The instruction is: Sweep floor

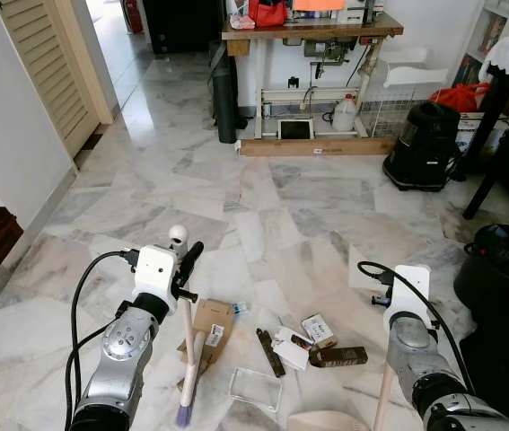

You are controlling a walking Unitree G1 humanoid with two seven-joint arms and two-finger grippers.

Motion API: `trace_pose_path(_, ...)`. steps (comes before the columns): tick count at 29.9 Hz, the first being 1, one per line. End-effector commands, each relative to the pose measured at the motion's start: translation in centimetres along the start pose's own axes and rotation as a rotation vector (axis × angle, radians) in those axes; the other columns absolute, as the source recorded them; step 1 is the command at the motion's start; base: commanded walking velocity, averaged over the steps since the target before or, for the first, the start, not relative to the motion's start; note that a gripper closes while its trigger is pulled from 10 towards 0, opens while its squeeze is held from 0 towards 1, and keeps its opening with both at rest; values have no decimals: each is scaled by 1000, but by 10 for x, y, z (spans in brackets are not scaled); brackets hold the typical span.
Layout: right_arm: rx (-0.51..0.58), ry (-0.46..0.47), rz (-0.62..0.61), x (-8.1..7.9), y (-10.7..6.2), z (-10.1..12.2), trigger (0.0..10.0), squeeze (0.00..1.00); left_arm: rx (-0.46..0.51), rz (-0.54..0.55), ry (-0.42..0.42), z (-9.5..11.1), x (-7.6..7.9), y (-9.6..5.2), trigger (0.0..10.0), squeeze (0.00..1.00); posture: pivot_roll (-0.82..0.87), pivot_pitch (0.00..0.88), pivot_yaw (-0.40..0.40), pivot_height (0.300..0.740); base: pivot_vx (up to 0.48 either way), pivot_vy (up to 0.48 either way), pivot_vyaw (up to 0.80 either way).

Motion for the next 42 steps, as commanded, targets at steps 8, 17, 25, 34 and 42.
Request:
trace_pose_path(8, 112, 75, -32, 4, -4, 9, 10000, 0, 39, 7, 14, 11, -3, 5, 10000, 0, 82, 4, 56, 740, 0, 0, 0)
trace_pose_path(17, 256, 111, -46, 6, -6, 33, 10000, 0, 41, 7, 10, 11, -3, 5, 10000, 0, 82, 5, 54, 740, 0, 0, 0)
trace_pose_path(25, 306, 123, -46, 6, -8, 40, 10000, 0, 41, 5, 8, 11, -2, 5, 10000, 0, 81, 6, 54, 740, 0, 0, 0)
trace_pose_path(34, 283, 119, -29, 1, -12, 24, 10000, 0, 49, 6, -19, 14, 1, 7, 10000, 0, 86, 10, 52, 740, 0, 0, 0)
trace_pose_path(42, 280, 107, -44, 6, -15, 14, 10000, 0, 62, 8, -29, 19, -2, 9, 10000, 0, 93, 9, 53, 740, 0, 0, 0)
Point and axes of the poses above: a point about 5 cm out from each wrist's last joint towards the gripper, its own y axis pointing out of the wrist towards the gripper, its own z axis along the axis of the wrist's last joint, x = y × z, the point moved 4 cm from there along y, pointing out of the wrist towards the gripper, and after that the axes turned 11 degrees about y, right-handed, at the moved point
